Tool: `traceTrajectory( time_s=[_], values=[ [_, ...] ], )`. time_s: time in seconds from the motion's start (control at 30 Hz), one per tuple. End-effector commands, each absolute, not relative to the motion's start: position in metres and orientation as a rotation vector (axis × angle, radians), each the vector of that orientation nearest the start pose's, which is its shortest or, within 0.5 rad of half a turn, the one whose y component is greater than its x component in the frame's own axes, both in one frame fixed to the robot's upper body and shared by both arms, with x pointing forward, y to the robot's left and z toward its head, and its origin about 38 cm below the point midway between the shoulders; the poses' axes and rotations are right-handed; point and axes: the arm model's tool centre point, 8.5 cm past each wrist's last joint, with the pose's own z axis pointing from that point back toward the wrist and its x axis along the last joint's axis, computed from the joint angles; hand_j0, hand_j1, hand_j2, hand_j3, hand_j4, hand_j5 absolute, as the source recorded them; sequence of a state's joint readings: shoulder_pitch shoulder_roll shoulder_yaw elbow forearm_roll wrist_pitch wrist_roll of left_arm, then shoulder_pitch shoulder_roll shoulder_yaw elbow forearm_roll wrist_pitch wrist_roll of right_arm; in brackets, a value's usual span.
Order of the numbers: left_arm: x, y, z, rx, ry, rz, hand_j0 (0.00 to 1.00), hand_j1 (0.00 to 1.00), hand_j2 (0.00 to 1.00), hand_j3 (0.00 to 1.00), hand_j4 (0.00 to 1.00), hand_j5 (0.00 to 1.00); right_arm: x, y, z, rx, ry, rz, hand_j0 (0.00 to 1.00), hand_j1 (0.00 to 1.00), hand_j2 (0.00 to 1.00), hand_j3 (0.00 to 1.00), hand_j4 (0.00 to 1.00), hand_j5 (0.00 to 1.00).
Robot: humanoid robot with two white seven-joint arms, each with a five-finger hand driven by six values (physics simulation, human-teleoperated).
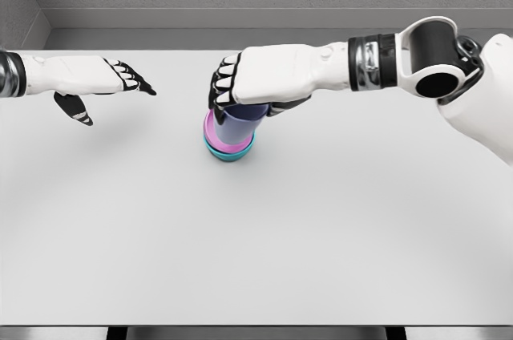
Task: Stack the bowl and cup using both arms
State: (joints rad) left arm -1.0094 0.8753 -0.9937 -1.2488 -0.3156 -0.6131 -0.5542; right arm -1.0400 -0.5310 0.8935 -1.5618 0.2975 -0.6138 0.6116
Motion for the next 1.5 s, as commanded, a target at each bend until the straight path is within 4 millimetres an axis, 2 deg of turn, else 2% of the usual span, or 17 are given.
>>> traceTrajectory(
  time_s=[0.0,0.07,0.7,1.47],
  values=[
    [0.477,0.325,0.248,0.440,-1.183,-2.206,1.00,1.00,1.00,1.00,1.00,1.00,0.429,-0.103,0.309,0.196,1.893,-2.609,0.56,0.56,0.56,0.56,0.56,0.56],
    [0.477,0.325,0.247,0.438,-1.183,-2.206,1.00,1.00,1.00,1.00,1.00,1.00,0.435,-0.101,0.302,0.188,1.892,-2.636,0.56,0.56,0.56,0.56,0.56,0.56],
    [0.476,0.324,0.247,0.436,-1.182,-2.208,1.00,1.00,1.00,1.00,1.00,1.00,0.455,-0.091,0.289,0.199,1.894,-2.694,0.56,0.56,0.56,0.56,0.56,0.56],
    [0.476,0.322,0.246,0.431,-1.185,-2.212,1.00,1.00,1.00,1.00,1.00,1.00,0.467,-0.086,0.272,0.198,1.877,-2.757,0.56,0.56,0.56,0.56,0.56,0.56]
  ],
)
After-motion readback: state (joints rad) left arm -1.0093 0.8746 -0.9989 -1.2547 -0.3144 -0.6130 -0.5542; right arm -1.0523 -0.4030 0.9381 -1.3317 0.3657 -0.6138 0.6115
